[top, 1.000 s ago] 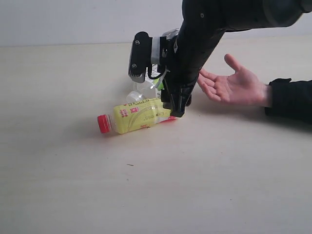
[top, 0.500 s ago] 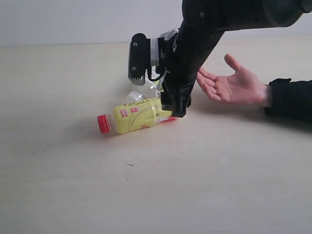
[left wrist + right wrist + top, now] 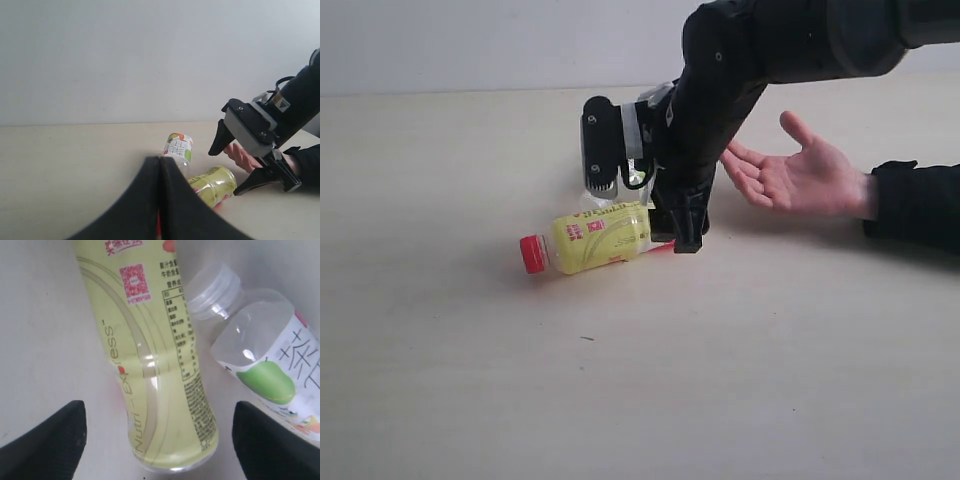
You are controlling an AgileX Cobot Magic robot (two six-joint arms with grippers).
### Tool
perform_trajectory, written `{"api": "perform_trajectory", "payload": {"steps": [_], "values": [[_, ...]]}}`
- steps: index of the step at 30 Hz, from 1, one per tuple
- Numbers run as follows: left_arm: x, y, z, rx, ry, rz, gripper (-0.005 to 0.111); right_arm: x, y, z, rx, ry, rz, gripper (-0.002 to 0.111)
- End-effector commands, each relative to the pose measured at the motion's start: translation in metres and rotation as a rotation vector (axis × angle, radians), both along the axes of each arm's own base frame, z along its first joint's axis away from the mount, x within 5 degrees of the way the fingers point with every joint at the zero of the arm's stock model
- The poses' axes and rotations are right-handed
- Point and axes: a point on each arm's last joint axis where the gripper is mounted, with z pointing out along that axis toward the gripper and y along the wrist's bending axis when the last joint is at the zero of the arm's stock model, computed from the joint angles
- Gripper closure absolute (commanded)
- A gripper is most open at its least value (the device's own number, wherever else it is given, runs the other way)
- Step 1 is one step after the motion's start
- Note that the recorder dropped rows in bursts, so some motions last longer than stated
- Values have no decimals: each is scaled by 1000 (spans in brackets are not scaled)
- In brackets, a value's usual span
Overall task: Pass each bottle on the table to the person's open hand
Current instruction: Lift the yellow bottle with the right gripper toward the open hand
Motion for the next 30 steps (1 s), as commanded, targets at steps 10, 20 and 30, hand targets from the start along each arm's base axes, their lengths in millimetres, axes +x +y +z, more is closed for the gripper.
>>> {"api": "perform_trajectory", "payload": {"steps": [10, 20, 30], "values": [[0, 0, 1, -6, -9, 3, 107, 8, 8, -29, 7, -3, 5, 33], [0, 0, 1, -4, -10, 3, 107, 10, 9, -50, -10, 23, 3, 33], [0, 0, 1, -4, -10, 3, 107, 10, 9, -51, -13, 28, 0, 37]]}}
